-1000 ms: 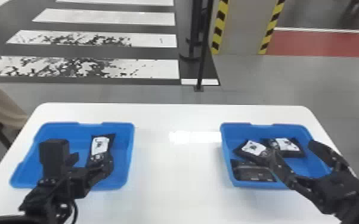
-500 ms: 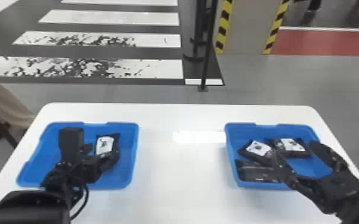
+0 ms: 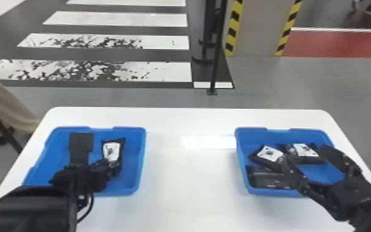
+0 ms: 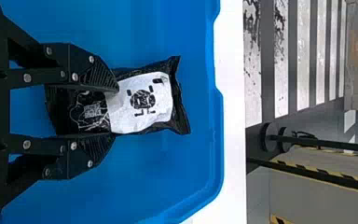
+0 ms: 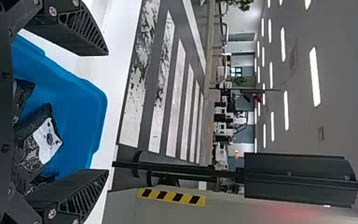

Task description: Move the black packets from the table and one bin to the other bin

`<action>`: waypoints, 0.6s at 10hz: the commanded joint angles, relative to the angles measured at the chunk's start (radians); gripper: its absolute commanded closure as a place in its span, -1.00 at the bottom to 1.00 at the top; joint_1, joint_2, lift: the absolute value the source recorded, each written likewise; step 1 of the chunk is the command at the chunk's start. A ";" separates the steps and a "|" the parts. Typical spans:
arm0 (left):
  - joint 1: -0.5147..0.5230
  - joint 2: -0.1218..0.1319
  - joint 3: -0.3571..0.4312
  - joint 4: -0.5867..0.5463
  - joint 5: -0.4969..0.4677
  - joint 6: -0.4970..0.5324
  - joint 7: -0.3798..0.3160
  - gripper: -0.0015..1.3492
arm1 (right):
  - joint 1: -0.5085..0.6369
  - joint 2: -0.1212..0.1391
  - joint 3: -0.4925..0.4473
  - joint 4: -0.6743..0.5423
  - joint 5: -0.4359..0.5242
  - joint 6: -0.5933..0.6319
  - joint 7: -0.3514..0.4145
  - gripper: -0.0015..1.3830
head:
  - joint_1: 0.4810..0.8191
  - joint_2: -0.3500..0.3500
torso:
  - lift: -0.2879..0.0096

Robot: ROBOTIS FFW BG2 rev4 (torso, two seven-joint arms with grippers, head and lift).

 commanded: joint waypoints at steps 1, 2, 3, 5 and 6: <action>0.005 0.000 -0.002 0.003 -0.003 -0.029 0.000 0.79 | 0.000 -0.002 0.001 0.003 -0.003 -0.006 0.002 -0.82 | 0.27 -0.07 | 0.20; 0.012 0.000 -0.006 0.000 -0.007 -0.073 -0.003 0.79 | 0.000 -0.002 0.001 0.005 -0.005 -0.011 0.002 -0.82 | 0.27 -0.07 | 0.20; 0.029 -0.002 -0.004 -0.010 -0.003 -0.145 -0.006 0.79 | 0.002 -0.003 0.001 0.005 -0.007 -0.015 0.003 -0.82 | 0.27 -0.08 | 0.20; 0.159 -0.032 0.044 -0.213 -0.044 -0.243 0.017 0.79 | 0.002 -0.003 0.001 0.005 -0.011 -0.025 0.003 -0.82 | 0.27 -0.09 | 0.20; 0.235 -0.032 0.052 -0.282 -0.013 -0.368 0.034 0.79 | 0.000 -0.003 0.001 -0.002 -0.029 -0.033 0.003 -0.82 | 0.27 -0.05 | 0.20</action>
